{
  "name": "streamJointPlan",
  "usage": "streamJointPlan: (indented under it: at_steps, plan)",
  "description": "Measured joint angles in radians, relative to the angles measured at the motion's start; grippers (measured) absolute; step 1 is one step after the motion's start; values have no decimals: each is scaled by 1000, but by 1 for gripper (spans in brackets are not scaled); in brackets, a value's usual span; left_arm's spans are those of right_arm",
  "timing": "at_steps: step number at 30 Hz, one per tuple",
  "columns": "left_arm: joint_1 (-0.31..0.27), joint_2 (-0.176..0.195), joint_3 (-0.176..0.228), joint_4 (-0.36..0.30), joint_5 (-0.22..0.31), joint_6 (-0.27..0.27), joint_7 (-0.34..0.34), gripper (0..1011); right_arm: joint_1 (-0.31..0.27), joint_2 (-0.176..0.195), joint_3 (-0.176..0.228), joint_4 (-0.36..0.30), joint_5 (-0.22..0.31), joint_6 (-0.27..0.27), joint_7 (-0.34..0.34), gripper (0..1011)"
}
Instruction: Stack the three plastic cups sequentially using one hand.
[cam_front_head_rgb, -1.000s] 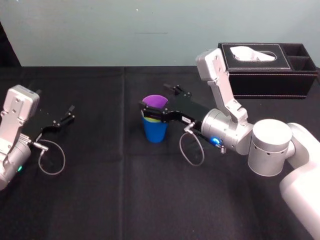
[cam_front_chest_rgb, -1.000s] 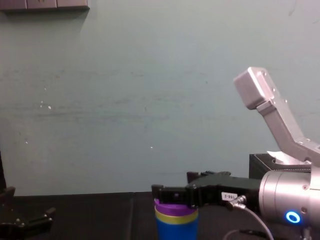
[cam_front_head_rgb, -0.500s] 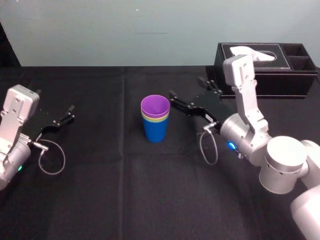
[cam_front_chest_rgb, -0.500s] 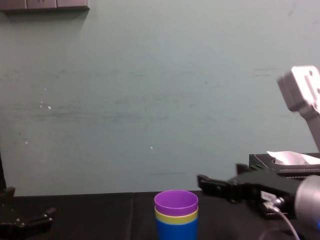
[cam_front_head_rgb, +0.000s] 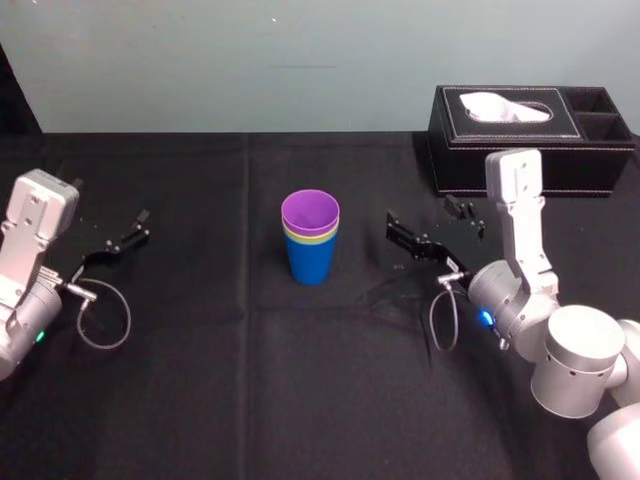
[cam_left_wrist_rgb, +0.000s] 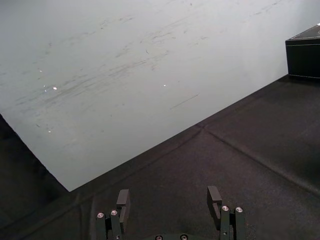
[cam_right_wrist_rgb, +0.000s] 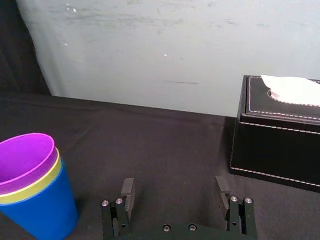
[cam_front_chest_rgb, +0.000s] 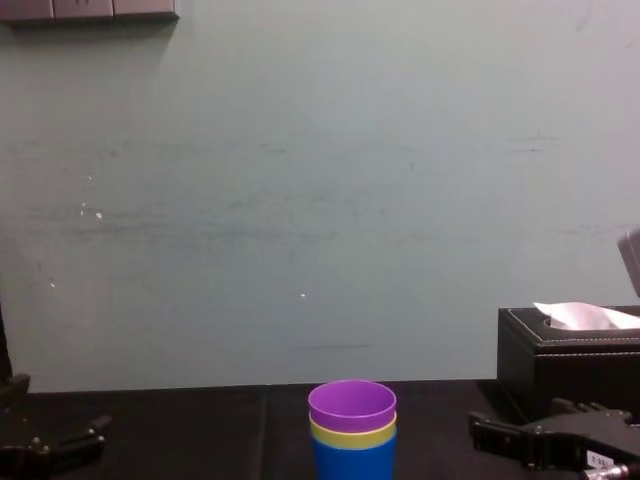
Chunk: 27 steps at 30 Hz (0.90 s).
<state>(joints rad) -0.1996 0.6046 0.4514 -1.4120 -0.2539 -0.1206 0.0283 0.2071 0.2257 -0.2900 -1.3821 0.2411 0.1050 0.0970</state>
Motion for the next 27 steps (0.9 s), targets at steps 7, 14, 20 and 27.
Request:
streamJointPlan:
  at_steps: [7, 14, 20, 27]
  plan:
    - [0, 0, 0, 0, 0, 0, 0, 1011, -1, 1, -3, -4, -2, -1, -1, 1004]
    - [0, 0, 0, 0, 0, 0, 0, 1011, -1, 2, -5, -7, -4, -1, -1, 1004]
    - [0, 0, 0, 0, 0, 0, 0, 1011, -2, 2, -6, -9, -5, -2, -4, 1004]
    - [0, 0, 0, 0, 0, 0, 0, 1011, -2, 2, -7, -10, -5, -3, -5, 1004]
